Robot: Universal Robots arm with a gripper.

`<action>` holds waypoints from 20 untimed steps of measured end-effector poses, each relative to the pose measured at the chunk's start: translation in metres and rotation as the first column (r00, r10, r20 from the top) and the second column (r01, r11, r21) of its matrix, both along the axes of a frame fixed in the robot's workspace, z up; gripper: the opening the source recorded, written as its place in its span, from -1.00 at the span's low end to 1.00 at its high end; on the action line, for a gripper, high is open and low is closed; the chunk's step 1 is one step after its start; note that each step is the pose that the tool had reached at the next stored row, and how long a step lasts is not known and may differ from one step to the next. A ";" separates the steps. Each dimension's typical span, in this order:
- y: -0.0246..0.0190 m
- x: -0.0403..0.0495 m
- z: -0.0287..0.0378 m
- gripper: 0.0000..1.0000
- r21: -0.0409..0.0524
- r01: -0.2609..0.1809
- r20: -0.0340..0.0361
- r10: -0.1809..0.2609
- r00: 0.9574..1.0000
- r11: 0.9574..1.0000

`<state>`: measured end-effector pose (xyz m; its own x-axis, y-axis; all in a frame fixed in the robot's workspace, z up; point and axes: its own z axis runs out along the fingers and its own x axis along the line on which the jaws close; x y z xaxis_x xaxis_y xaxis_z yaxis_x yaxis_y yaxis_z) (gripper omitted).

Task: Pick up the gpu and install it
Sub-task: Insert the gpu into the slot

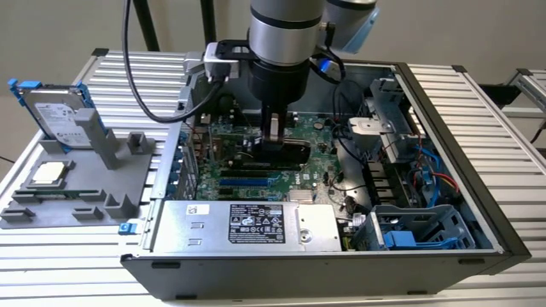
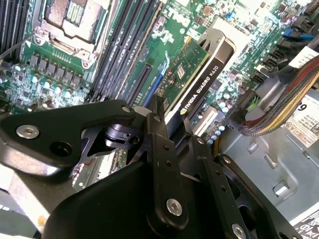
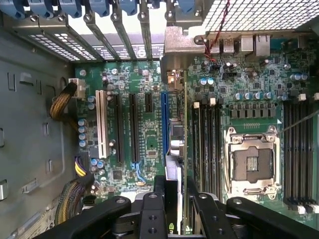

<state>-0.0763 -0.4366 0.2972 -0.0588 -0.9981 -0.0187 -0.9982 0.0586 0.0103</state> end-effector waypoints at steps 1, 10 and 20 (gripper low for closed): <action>-0.0003 -0.0008 -0.0005 -1.00 0.000 0.000 0.000 0.000 1.000 1.000; -0.0036 -0.0060 -0.0043 -1.00 0.000 0.000 0.000 0.000 1.000 1.000; -0.0068 -0.0123 -0.0078 -1.00 0.000 0.000 0.000 0.000 1.000 1.000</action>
